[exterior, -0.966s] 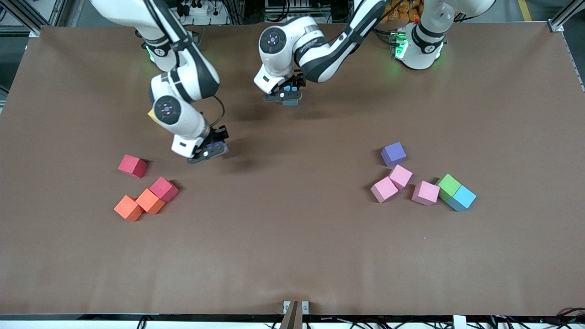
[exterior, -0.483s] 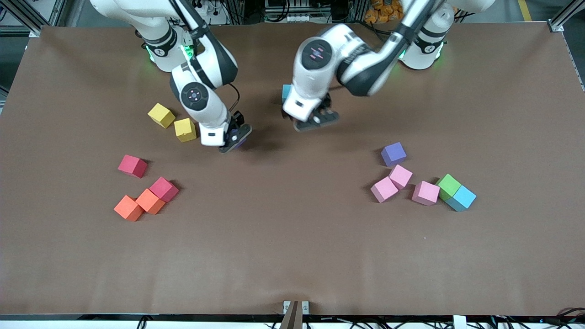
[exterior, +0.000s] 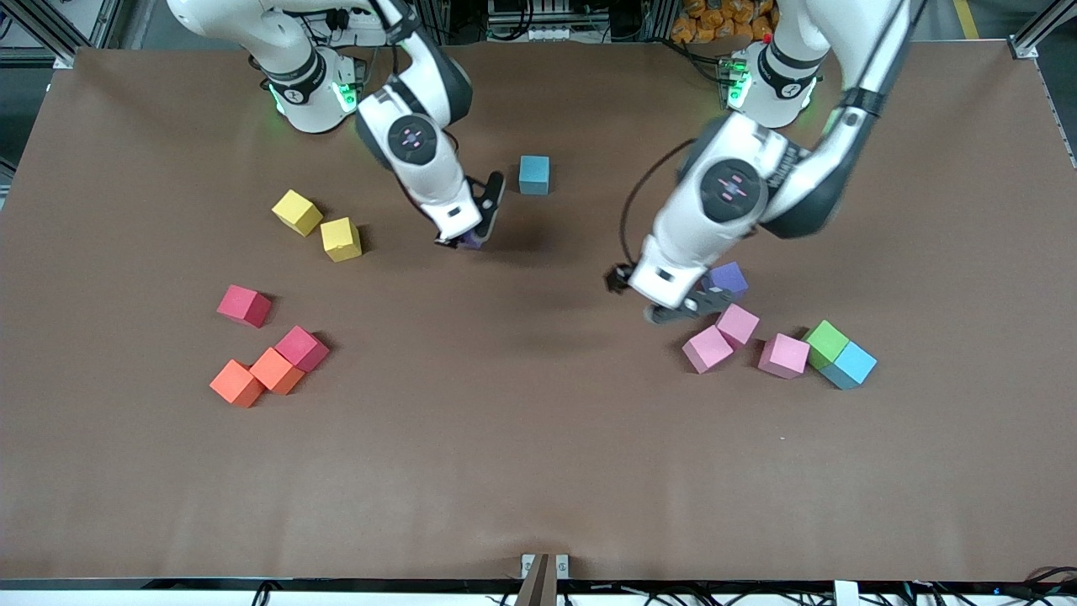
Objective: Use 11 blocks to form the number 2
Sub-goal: 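Place the purple cube beside cyan with the right gripper while the left gripper reaches purple, then grasp the purple cube among pink cubes with the left gripper and lift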
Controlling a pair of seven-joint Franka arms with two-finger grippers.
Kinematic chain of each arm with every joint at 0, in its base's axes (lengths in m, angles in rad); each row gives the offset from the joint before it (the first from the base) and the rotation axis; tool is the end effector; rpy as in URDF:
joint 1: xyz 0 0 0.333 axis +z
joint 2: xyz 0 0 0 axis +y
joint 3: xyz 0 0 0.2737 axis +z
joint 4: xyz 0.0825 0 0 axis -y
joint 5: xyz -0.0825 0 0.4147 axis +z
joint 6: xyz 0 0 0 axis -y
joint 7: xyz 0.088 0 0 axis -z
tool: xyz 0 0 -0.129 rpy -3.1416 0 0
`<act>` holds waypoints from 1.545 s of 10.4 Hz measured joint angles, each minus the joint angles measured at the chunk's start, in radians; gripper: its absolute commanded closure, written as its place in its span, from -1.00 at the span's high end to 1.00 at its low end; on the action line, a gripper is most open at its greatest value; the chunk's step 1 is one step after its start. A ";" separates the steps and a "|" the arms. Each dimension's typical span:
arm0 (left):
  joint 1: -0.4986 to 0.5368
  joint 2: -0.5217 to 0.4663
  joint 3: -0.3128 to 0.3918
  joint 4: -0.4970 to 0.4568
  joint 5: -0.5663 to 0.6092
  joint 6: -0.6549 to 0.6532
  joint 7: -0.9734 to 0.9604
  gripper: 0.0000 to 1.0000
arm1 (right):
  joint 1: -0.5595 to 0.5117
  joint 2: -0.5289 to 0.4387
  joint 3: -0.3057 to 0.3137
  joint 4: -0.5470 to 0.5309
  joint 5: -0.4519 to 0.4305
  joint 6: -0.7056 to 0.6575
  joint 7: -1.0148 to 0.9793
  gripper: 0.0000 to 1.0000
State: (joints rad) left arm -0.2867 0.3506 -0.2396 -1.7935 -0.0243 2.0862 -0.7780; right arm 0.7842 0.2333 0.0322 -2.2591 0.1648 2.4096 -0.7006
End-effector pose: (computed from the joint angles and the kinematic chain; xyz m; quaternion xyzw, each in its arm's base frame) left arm 0.5597 -0.3218 0.2785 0.9889 0.1375 -0.0504 0.0261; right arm 0.3649 0.3944 0.1642 -0.7665 -0.6385 0.0446 0.0537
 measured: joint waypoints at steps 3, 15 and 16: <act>0.042 0.000 0.089 -0.082 0.049 -0.001 0.008 1.00 | 0.140 0.002 0.000 -0.005 0.000 0.001 0.029 -0.67; 0.099 -0.048 0.107 -0.425 0.087 0.249 0.009 1.00 | 0.430 0.007 -0.192 -0.095 0.000 0.067 0.146 -0.68; 0.099 -0.048 0.105 -0.432 0.087 0.257 0.009 1.00 | 0.437 0.008 -0.194 -0.097 0.000 0.077 0.150 -0.68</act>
State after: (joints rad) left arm -0.1875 0.3027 -0.1348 -2.2258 0.0627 2.3430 -0.7689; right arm 1.2211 0.2410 -0.1613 -2.3556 0.1649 2.4861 -0.5505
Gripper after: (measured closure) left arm 0.000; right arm 0.423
